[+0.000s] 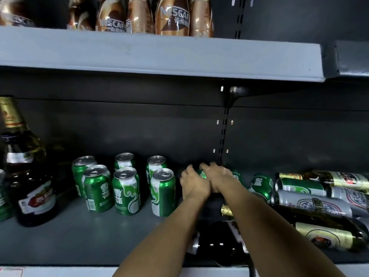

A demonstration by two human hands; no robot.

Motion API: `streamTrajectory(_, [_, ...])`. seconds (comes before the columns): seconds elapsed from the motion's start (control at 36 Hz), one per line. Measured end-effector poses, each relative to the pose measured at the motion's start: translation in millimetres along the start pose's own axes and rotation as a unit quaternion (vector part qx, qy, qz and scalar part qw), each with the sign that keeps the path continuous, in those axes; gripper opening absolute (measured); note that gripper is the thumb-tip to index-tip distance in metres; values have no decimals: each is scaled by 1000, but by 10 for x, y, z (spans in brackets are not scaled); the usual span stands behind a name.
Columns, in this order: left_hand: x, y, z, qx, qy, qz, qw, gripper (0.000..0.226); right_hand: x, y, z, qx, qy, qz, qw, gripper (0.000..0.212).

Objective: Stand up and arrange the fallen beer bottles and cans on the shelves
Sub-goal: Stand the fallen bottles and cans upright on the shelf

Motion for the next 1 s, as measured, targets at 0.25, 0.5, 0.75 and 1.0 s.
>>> streamTrajectory(0.25, [164, 82, 24, 28, -140, -48, 989, 47, 87, 23, -316, -98, 149, -32, 983, 81])
streamTrajectory(0.5, [172, -21, -125, -50, -62, -50, 996, 23, -286, -134, -428, -120, 246, 44, 961, 64])
streamTrajectory(0.75, [44, -102, 195, 40, -30, 23, 998, 18, -745, -526, -148, 37, -71, 162, 984, 94])
streamTrajectory(1.0, [22, -162, 525, 143, -21, 28, 989, 14, -463, -487, 27, -12, -67, 166, 984, 64])
Point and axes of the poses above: each hand's wrist, its own y-axis towards the middle knuckle, its own z-axis out of the palm, x = y × z, the point moved 5 cm from there along y, towards the middle knuckle, and after that the axes turned 5 degrees about -z, right-handed, at the moved point
